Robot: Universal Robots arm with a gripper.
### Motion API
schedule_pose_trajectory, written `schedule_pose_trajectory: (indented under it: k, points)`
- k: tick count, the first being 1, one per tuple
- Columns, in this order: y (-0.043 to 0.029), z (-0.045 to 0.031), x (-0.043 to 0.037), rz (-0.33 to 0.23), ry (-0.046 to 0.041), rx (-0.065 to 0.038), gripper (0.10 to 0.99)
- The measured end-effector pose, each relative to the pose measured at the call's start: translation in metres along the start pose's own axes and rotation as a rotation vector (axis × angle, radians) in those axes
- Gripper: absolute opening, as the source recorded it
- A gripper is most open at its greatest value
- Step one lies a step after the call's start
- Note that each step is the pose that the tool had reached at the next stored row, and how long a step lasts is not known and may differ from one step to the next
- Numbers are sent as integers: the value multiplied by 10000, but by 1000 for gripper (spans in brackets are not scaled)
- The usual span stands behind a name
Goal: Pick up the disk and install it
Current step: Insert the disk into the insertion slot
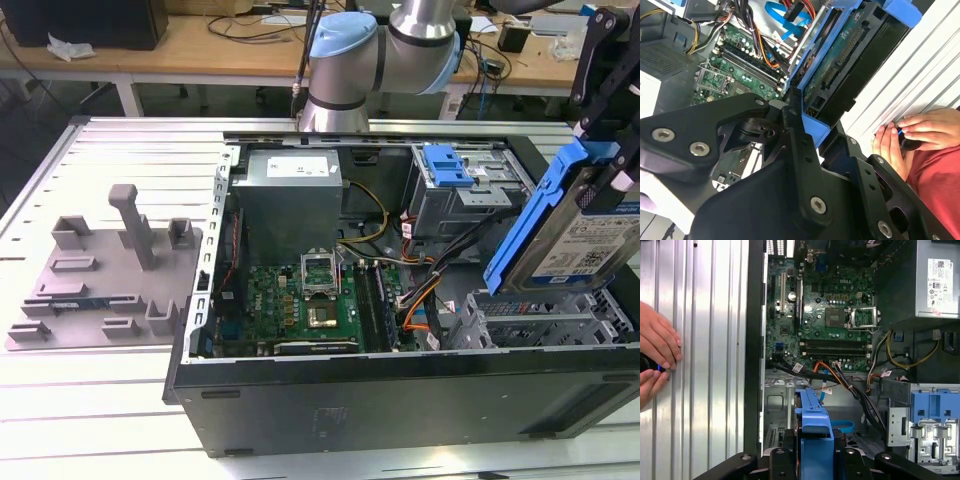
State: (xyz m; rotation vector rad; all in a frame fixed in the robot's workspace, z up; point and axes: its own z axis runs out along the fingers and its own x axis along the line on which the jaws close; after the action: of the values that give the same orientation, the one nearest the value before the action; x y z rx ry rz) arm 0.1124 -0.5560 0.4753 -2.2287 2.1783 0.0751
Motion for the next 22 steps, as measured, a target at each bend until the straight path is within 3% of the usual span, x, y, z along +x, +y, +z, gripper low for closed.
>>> schedule_pose_trajectory:
  k: [3,7,15,22]
  points:
    - [-1,21,1,0,-1,0,369]
    - [-25,130,8,-1,-1,0,369]
    - [6,186,10,0,-3,1,369]
    - [-14,226,12,-2,-1,1,369]
